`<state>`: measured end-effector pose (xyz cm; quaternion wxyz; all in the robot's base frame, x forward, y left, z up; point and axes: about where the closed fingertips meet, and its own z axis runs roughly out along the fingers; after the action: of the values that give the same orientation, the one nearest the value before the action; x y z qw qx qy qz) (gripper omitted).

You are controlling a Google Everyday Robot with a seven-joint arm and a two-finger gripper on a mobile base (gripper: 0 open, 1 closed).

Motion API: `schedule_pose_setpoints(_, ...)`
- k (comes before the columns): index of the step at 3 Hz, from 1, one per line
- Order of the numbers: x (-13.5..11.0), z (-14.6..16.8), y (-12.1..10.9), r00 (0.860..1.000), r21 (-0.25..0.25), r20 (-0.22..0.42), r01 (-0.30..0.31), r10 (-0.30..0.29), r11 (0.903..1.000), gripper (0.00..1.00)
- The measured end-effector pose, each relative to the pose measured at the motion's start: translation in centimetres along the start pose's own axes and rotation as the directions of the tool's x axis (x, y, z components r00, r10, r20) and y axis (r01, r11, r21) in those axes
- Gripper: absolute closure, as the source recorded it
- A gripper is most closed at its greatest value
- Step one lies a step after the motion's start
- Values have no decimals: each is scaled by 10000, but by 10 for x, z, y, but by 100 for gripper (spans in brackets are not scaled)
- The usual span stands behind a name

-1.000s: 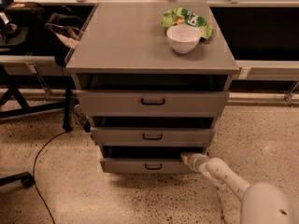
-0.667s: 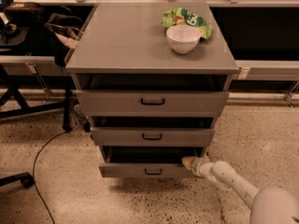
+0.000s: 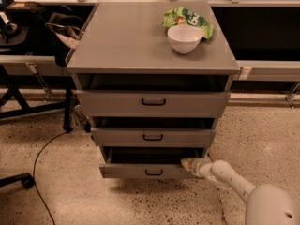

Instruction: Open bottom drawer

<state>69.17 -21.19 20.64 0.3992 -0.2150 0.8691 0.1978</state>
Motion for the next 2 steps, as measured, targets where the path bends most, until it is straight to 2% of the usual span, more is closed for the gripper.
schedule_pose_setpoints(2, 4, 0, 5, 9998, -182, -205, -21, 17, 9998, 100)
